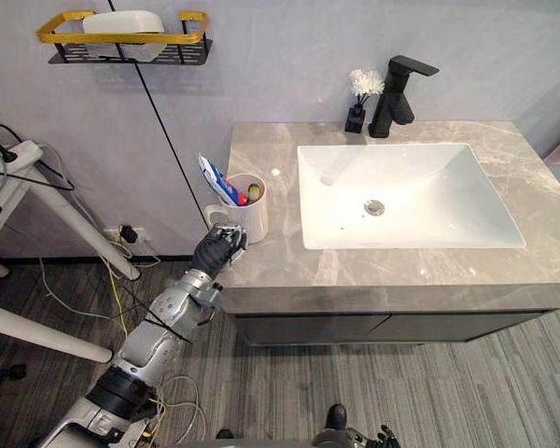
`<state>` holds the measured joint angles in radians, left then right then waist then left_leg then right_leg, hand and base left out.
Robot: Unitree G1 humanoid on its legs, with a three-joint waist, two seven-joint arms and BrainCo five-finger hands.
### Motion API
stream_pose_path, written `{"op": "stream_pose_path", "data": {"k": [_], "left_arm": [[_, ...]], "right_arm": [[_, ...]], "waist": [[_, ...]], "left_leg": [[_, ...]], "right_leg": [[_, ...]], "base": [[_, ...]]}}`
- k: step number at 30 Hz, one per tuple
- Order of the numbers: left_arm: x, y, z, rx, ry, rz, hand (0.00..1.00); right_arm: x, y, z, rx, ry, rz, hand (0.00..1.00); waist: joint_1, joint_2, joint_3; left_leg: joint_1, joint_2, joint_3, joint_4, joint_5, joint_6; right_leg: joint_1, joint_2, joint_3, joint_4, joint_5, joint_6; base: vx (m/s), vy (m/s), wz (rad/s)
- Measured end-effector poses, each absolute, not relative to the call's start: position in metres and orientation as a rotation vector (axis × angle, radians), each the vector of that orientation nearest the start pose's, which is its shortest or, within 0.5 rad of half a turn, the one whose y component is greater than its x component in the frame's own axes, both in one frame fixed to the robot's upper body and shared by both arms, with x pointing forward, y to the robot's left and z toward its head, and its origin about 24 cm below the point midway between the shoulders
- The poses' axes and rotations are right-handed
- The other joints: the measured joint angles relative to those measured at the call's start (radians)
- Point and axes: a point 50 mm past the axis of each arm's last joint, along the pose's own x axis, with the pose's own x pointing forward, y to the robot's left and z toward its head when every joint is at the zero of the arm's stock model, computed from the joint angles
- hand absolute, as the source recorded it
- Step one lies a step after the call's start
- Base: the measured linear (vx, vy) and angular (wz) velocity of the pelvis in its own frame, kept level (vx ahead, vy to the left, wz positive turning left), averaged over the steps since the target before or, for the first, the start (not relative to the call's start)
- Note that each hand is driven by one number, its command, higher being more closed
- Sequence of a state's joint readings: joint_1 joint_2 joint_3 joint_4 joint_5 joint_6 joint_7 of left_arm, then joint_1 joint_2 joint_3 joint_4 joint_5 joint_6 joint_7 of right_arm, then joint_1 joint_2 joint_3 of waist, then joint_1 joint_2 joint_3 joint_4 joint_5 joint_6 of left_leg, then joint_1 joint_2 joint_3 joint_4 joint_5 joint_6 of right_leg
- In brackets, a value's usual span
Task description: Organize washtable
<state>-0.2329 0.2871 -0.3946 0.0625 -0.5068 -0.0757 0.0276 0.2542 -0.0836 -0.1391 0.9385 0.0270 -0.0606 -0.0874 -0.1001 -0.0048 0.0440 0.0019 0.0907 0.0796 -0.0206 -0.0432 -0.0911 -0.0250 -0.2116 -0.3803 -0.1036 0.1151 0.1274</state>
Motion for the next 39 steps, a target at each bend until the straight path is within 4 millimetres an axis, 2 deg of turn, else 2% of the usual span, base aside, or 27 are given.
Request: {"op": "stream_pose_path", "data": {"k": [6,12,16,17,24,29,36,39], "left_arm": [[0.287,0.090,0.084,-0.154,-0.107,-0.432,1.00],[0.302,0.090,0.083,-0.068,-0.101,-0.402,1.00],[0.324,0.097,0.085,0.037,-0.097,-0.336,1.00],[0.331,0.104,0.087,0.055,-0.098,-0.289,1.00],[0.335,0.119,0.092,0.102,-0.123,-0.216,1.00],[0.340,0.121,0.097,0.142,-0.143,-0.205,1.00],[0.353,0.118,0.122,0.154,-0.207,-0.200,1.00],[0.361,0.113,0.140,0.208,-0.250,-0.221,1.00]], "right_arm": [[0.051,-0.212,-0.159,-0.033,1.108,-0.329,0.00],[0.054,-0.213,-0.157,-0.034,1.090,-0.329,0.00],[0.058,-0.214,-0.155,-0.036,1.067,-0.330,0.00],[0.057,-0.214,-0.154,-0.036,1.066,-0.331,0.00],[0.061,-0.215,-0.152,-0.038,1.041,-0.330,0.00],[0.062,-0.215,-0.151,-0.041,1.028,-0.328,0.00],[0.068,-0.215,-0.147,-0.047,0.991,-0.321,0.00],[0.074,-0.215,-0.143,-0.053,0.963,-0.309,0.00]], "waist": [[-0.005,0.006,0.005],[-0.024,0.014,0.022],[-0.028,0.014,0.031],[-0.033,0.017,0.035],[-0.048,0.020,0.059],[-0.048,0.024,0.063],[-0.050,0.036,0.091],[-0.049,0.037,0.103]], "left_leg": [[0.000,0.000,0.001,0.003,0.000,0.000],[0.000,0.001,0.011,0.003,-0.001,0.000],[0.001,0.001,0.027,0.003,-0.002,-0.001],[0.006,0.002,0.034,0.004,-0.005,-0.001],[0.010,0.003,0.056,0.030,-0.029,0.000],[0.002,0.008,0.057,0.031,-0.031,-0.001],[-0.032,0.008,0.053,0.039,-0.030,-0.001],[-0.062,0.008,0.053,0.045,-0.030,-0.001]], "right_leg": [[0.000,0.000,0.001,0.000,0.001,0.000],[-0.007,0.001,0.012,0.000,0.003,0.000],[-0.016,0.002,0.029,0.000,0.008,-0.001],[-0.015,0.002,0.036,0.000,0.008,-0.001],[-0.015,0.003,0.058,0.000,0.008,0.000],[-0.023,0.007,0.058,0.000,0.008,0.000],[-0.052,0.007,0.056,0.002,0.010,-0.002],[-0.078,0.007,0.056,0.004,0.015,-0.007]], "base": [[0.00,0.000,0.00],[0.00,-0.001,-0.05],[-0.02,-0.004,-0.12],[-0.01,-0.004,-0.11],[-0.01,-0.001,-0.10],[0.00,-0.001,-0.01],[0.00,0.000,0.00],[0.00,0.000,0.00]]}}
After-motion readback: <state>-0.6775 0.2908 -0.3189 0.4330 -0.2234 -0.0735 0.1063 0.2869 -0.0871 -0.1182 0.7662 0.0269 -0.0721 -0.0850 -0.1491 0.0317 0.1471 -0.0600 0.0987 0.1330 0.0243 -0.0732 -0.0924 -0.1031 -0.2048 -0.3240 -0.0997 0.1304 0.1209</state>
